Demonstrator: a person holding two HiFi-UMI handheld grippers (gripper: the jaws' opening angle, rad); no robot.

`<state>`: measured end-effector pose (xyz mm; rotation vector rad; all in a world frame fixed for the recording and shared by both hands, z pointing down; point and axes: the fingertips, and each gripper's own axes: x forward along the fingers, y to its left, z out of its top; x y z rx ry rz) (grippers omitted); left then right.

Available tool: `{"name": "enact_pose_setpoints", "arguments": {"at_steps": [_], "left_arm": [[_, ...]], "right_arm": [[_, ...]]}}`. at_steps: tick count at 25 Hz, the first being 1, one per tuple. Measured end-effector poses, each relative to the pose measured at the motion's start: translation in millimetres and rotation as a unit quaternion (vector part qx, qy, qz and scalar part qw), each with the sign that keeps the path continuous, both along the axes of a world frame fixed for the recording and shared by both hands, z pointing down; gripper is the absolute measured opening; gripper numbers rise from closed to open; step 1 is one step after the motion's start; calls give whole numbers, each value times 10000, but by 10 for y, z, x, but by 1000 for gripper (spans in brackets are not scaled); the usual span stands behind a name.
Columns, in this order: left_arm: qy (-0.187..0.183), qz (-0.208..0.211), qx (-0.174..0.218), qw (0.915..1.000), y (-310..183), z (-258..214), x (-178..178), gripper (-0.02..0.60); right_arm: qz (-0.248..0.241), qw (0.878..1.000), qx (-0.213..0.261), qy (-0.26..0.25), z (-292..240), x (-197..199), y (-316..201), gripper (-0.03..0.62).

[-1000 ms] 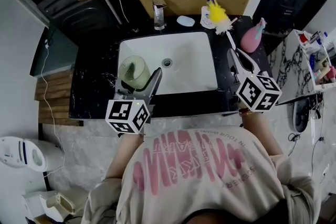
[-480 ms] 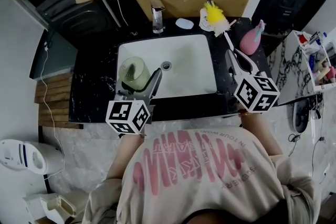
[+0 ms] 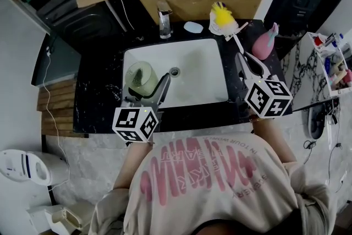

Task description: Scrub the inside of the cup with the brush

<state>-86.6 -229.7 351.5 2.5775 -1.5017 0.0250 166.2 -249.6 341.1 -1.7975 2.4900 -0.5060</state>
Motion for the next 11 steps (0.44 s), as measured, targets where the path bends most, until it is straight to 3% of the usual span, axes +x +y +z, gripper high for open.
{"name": "enact_pose_setpoints", "arguments": {"at_steps": [11], "left_arm": [[22,5,-12,10000,-94,21,-14,368]], "right_arm": [[13,10000,-38,14,38,-22,-79,51]]}}
